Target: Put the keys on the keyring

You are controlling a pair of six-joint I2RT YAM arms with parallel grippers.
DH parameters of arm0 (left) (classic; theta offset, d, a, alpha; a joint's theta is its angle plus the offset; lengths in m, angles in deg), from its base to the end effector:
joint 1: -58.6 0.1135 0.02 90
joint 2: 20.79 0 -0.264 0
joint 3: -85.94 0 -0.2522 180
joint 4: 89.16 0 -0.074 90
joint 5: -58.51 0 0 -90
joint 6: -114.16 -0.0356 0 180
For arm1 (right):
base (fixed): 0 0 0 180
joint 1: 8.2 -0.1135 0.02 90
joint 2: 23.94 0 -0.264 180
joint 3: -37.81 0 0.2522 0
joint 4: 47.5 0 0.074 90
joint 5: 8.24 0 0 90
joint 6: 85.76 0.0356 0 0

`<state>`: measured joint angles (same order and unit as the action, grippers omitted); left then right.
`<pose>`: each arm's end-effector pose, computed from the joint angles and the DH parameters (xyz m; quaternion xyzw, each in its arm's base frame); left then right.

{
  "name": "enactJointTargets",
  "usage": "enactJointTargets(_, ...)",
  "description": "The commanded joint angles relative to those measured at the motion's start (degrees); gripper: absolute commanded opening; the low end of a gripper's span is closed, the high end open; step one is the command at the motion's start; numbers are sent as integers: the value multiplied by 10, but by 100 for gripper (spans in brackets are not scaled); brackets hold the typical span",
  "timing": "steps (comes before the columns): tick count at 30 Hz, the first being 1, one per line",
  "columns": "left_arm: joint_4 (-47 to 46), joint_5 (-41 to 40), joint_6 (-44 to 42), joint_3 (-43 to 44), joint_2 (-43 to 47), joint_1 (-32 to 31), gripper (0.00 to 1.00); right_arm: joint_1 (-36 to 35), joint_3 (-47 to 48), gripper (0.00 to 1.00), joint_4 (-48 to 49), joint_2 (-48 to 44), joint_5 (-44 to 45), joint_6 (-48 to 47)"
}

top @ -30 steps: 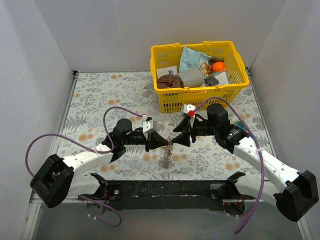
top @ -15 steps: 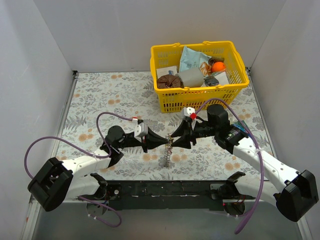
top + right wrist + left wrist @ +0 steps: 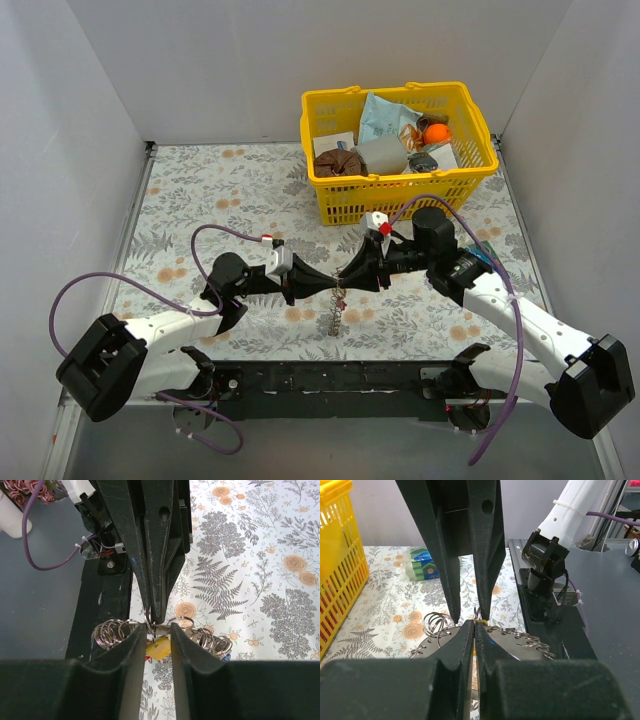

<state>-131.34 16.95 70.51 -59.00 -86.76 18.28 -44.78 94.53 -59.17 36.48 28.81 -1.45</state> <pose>0.1540 -0.1656 0.2441 0.2863 0.5943 -0.6731 0.3343 0.1705 0.1619 0.3015 -0.5088 0.5666 0.4863 0.4286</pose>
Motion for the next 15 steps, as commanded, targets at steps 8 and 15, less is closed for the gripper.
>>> enactJointTargets(8, -18, 14, 6, 28, 4, -1, 0, 3, 25, 1, 7, 31, -10, 5)
enactJointTargets(15, 196, -10, -96, 88, 28, -2, 28, 2, 70, 1, -102, 42, 28, -51)
